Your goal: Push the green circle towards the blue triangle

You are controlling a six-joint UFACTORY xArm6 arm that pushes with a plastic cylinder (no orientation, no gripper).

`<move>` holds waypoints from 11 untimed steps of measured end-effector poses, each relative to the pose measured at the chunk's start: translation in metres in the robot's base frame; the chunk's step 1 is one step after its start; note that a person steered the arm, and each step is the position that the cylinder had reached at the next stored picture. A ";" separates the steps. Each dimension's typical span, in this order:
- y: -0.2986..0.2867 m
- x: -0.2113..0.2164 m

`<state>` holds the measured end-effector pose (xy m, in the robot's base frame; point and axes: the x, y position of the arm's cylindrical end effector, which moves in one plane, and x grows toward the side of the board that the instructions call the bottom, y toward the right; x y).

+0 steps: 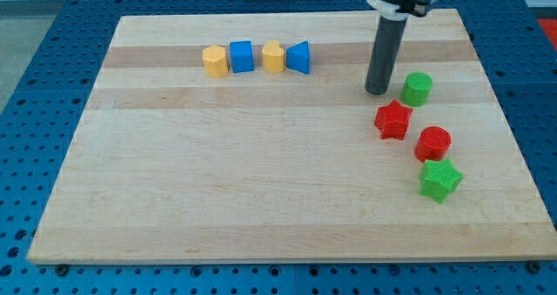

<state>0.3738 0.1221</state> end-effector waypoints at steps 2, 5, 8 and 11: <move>0.015 -0.016; 0.132 0.021; 0.097 0.026; 0.041 0.008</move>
<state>0.3817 0.1633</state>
